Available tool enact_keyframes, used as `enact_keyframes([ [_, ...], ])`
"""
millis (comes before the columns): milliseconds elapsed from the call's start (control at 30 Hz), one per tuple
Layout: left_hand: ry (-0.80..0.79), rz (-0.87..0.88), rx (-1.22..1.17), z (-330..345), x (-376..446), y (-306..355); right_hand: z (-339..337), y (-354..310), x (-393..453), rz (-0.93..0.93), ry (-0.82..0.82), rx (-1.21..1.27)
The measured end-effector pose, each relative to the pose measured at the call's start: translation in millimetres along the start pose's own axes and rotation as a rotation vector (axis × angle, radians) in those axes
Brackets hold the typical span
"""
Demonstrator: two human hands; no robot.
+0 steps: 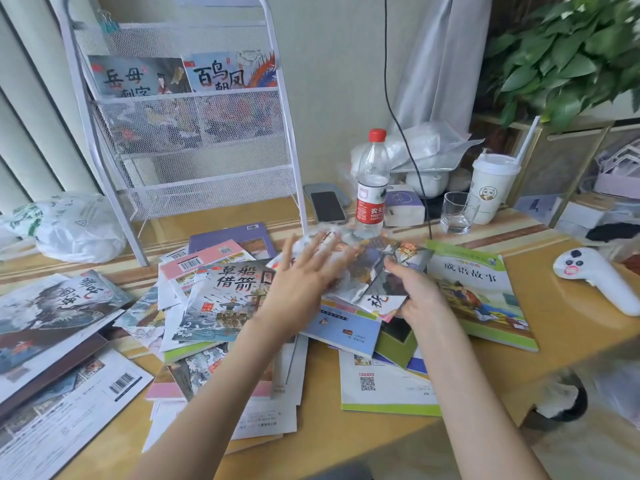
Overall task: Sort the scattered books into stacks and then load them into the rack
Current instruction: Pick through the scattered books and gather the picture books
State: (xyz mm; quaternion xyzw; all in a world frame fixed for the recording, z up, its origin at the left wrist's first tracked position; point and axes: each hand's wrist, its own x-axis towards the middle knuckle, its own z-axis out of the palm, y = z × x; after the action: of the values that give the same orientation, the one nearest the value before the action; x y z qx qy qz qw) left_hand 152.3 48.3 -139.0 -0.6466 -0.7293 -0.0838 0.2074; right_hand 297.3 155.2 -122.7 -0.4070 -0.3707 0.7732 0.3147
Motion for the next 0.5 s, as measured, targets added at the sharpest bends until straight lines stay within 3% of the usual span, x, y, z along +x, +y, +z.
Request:
enact_keyframes([
  [67,0.093,-0.313,-0.217,4,-7,-10,-6,5,6,-0.009,0.013,0.084],
  [133,0.295,-0.668,-0.771,4,-12,-17,-10,7,10,-0.029,0.009,0.128],
  [167,0.315,-0.847,-1.049,-1,-12,-19,-11,8,13,-0.043,0.011,0.146],
  [233,0.196,-1.103,-1.631,-7,-4,-17,-8,13,16,-0.07,0.01,0.155],
  [300,0.122,-1.139,-1.897,-12,-1,-12,-3,18,16,-0.074,-0.007,0.114],
  [400,0.161,-0.951,-1.788,-12,-4,-7,0,23,16,-0.073,-0.005,0.092],
  [500,0.193,-0.9,-1.783,-10,-6,-9,-1,24,19,-0.08,0.025,0.114],
])
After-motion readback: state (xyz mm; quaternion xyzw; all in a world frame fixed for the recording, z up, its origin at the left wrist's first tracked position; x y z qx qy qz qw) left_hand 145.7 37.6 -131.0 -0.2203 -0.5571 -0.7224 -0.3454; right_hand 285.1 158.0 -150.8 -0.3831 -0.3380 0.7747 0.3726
